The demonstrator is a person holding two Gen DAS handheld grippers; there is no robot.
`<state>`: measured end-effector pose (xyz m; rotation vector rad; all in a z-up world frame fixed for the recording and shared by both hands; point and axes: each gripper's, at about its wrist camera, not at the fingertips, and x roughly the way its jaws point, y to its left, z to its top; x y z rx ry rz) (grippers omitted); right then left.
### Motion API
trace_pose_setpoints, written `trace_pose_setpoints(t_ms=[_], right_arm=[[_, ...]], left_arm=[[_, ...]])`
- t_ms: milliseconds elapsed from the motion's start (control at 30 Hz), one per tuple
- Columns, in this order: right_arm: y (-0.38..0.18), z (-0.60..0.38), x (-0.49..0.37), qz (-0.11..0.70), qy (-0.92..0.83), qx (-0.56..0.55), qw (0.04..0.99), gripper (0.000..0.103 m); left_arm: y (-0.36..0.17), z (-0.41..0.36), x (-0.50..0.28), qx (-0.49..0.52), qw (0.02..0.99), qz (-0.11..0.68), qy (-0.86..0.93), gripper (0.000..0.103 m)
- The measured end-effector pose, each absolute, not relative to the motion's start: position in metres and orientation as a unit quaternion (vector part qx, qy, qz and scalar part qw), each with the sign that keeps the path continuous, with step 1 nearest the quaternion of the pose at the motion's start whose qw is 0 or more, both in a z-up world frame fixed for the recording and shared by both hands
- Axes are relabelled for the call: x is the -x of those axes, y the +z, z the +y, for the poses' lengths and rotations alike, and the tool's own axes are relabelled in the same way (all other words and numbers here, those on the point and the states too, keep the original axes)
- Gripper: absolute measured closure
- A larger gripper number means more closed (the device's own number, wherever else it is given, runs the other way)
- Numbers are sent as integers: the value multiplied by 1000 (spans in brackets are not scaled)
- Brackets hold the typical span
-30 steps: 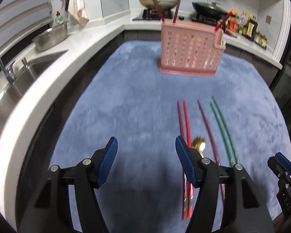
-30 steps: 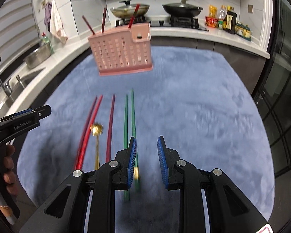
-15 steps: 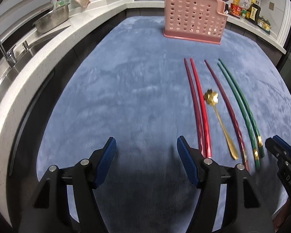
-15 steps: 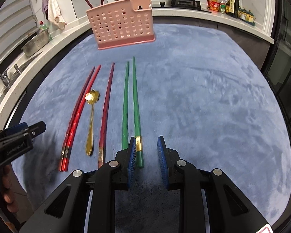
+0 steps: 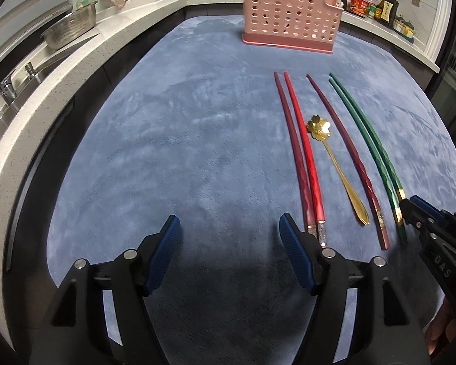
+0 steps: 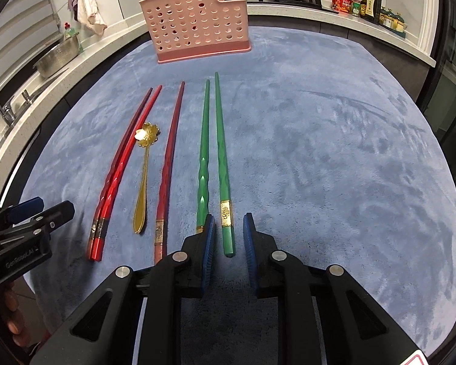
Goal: Organize utensils
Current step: 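Move both open tools back over the remaining chopsticks on the mat, then grasp a dark red chopstick with the left tool while the right tool grasps a green chopstick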
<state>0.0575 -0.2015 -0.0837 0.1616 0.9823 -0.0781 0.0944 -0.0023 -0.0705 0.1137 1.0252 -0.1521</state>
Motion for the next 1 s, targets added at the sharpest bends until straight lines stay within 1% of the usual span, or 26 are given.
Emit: trace_pose_setpoints(t_ms=[133, 267, 1000], right_arm=[[-86, -203, -58, 471, -39, -80, 878, 90], [-86, -204, -58, 471, -41, -78, 878, 95], [-87, -207, -54, 472, -43, -93, 876, 95]], left_arm=[[-72, -6, -92, -56, 865, 492, -81, 39], [-74, -11, -90, -59, 863, 494, -90, 39], [-85, -24, -87, -54, 856, 502, -115, 37]])
